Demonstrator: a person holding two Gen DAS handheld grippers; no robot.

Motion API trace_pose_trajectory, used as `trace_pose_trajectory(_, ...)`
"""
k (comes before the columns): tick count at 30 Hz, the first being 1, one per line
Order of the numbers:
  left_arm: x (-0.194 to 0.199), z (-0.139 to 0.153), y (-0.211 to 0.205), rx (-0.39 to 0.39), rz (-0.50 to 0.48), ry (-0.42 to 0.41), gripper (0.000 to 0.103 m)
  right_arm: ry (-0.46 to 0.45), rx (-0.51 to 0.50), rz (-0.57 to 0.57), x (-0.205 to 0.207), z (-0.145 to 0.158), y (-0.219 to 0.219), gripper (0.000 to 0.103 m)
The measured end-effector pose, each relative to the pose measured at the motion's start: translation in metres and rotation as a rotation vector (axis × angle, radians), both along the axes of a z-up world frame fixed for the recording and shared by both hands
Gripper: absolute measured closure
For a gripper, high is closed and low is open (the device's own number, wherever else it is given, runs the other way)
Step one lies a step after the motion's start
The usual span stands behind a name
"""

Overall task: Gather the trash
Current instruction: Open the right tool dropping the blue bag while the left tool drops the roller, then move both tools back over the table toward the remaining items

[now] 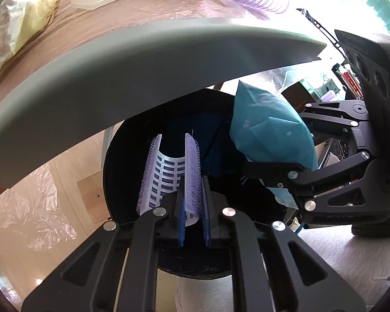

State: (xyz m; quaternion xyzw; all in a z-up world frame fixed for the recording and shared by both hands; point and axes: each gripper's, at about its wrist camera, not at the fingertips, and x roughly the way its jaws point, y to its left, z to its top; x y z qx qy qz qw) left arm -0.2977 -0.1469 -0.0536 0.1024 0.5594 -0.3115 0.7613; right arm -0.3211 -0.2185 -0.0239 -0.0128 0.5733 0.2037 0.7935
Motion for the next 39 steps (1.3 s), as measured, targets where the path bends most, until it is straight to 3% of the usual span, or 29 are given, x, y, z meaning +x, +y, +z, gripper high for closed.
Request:
trace_pose_trajectory(1,0.000,0.001,0.000,-0.006,-0.004,-0.003,0.090,-0.007,0.010,-0.003,0.000,0.001,0.000,0.050)
trace_pose_trajectory(2,-0.001,0.002,-0.001,0.003,-0.003,-0.014,0.080,-0.013,0.016,-0.007,-0.001,0.003,0.001,0.042)
trace_pose_trajectory(3,0.000,0.003,-0.001,0.024,0.005,-0.024,0.059,-0.028,0.015,-0.021,-0.001,0.005,0.000,0.029)
trace_pose_trajectory(5,0.002,0.006,0.001,0.072,0.053,-0.065,0.037,-0.046,0.013,-0.034,-0.002,0.009,-0.002,0.026)
trace_pose_trajectory(6,0.003,0.008,0.005,0.044,0.061,-0.059,0.033,-0.041,0.019,-0.041,-0.003,0.010,-0.004,0.026)
trace_pose_trajectory(13,0.000,0.015,0.013,0.020,0.069,-0.053,0.029,-0.047,0.036,-0.086,-0.013,0.020,-0.021,0.025)
trace_pose_trajectory(21,-0.008,0.035,0.031,-0.010,0.105,-0.068,0.026,-0.132,0.048,-0.152,-0.033,0.068,-0.053,0.024)
trace_pose_trajectory(25,-0.016,0.068,0.036,-0.067,0.111,-0.118,0.023,-0.249,0.008,-0.169,-0.042,0.107,-0.059,0.019)
trace_pose_trajectory(28,-0.016,0.103,0.044,-0.136,0.132,-0.203,0.013,-0.405,-0.041,-0.192,-0.047,0.144,-0.065,0.010)
trace_pose_trajectory(30,-0.011,0.130,0.051,-0.181,0.177,-0.285,0.006,-0.541,-0.077,-0.215,-0.045,0.174,-0.067,0.004)
trace_pose_trajectory(35,0.012,0.186,0.072,-0.303,0.342,-0.475,0.002,-0.788,-0.102,-0.294,-0.034,0.230,-0.069,0.004)
trace_pose_trajectory(37,0.023,0.199,0.079,-0.343,0.406,-0.527,0.002,-0.843,-0.101,-0.374,-0.025,0.247,-0.072,0.004)
trace_pose_trajectory(39,0.041,0.202,0.081,-0.341,0.438,-0.520,0.002,-0.811,-0.084,-0.419,-0.010,0.253,-0.076,0.004)
